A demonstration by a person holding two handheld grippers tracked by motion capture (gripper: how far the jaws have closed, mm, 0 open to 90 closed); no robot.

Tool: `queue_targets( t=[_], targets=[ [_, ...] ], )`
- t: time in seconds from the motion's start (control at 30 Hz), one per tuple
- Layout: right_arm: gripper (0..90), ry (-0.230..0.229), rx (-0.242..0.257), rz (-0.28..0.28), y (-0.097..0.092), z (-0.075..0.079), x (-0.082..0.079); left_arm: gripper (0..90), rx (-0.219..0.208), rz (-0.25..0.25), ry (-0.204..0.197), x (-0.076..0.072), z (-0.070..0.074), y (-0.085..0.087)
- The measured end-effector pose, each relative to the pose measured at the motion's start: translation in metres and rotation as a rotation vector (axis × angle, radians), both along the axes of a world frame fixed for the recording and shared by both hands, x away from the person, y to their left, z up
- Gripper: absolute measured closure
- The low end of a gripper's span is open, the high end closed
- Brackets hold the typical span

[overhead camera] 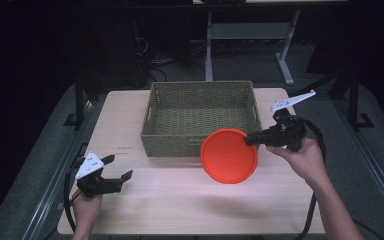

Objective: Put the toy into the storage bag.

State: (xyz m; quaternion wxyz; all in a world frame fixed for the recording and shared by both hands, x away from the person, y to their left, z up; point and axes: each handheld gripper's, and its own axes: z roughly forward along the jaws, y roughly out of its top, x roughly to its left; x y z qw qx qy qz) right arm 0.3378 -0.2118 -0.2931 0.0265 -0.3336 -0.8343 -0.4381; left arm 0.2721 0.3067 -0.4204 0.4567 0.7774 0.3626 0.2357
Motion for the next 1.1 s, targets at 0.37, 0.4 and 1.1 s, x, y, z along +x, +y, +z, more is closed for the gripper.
queue_targets(
  t=[0.37, 0.4, 1.1],
  targets=[
    [82.2, -0.005, 0.040, -0.013, 0.006, 0.025, 0.025, 13.1, -0.005, 0.005, -0.006, 0.001, 0.000, 0.000],
    [82.2, -0.006, 0.045, -0.018, 0.006, 0.027, 0.027, 13.1, -0.004, 0.006, -0.005, 0.001, -0.001, 0.000],
    [82.2, -0.019, 0.073, -0.080, 0.018, 0.060, 0.075, 13.1, -0.014, 0.017, -0.008, 0.002, -0.002, 0.003]
  ],
)
